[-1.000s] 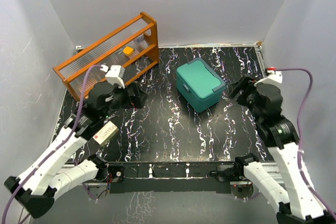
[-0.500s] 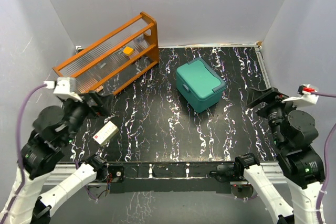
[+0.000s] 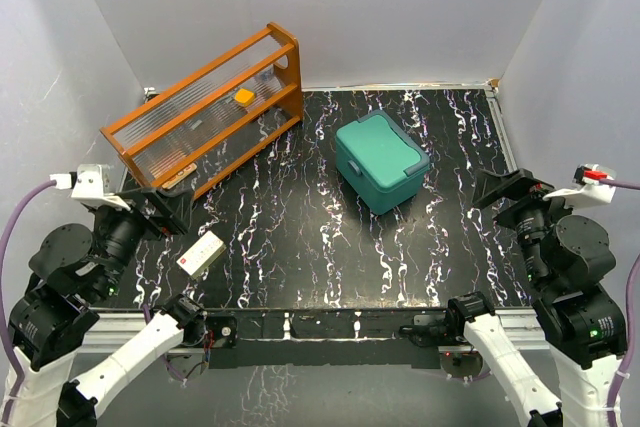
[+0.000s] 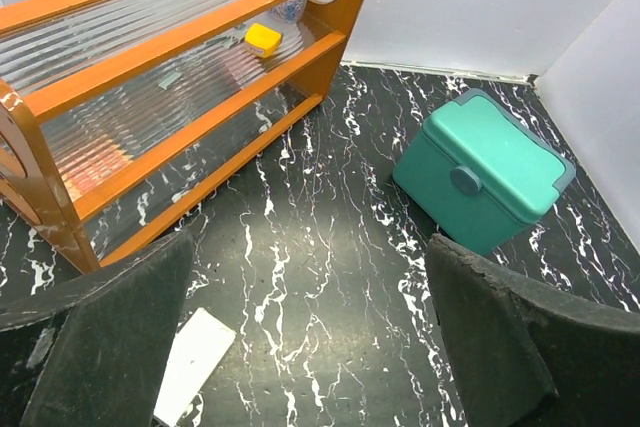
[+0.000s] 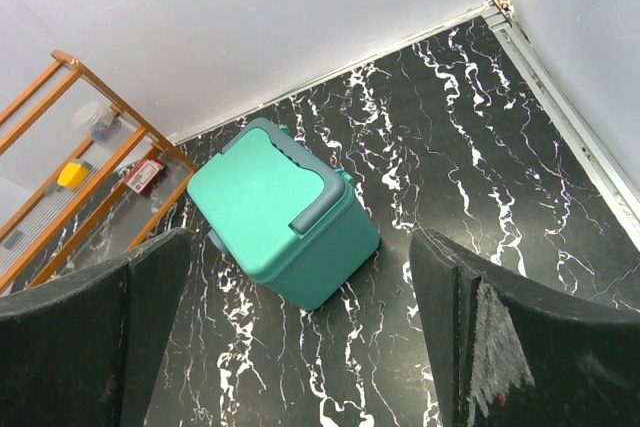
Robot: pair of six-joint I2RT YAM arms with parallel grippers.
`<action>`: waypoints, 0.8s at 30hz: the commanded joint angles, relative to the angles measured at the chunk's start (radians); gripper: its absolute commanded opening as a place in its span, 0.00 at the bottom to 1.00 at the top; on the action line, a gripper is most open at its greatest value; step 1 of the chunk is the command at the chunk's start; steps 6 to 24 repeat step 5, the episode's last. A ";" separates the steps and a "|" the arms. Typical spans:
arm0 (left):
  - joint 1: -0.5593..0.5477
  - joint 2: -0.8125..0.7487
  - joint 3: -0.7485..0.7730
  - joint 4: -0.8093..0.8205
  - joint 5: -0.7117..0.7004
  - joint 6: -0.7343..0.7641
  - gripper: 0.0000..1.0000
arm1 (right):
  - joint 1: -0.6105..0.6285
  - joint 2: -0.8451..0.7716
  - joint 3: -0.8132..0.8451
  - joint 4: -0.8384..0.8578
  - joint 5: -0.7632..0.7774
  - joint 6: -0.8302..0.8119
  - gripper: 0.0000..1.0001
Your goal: Organize the medicine kit
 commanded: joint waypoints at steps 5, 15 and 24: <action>0.004 0.010 -0.005 -0.019 -0.043 0.000 0.99 | -0.005 0.014 0.011 0.028 0.003 -0.008 0.91; 0.004 0.010 -0.005 -0.019 -0.043 0.000 0.99 | -0.005 0.014 0.011 0.028 0.003 -0.008 0.91; 0.004 0.010 -0.005 -0.019 -0.043 0.000 0.99 | -0.005 0.014 0.011 0.028 0.003 -0.008 0.91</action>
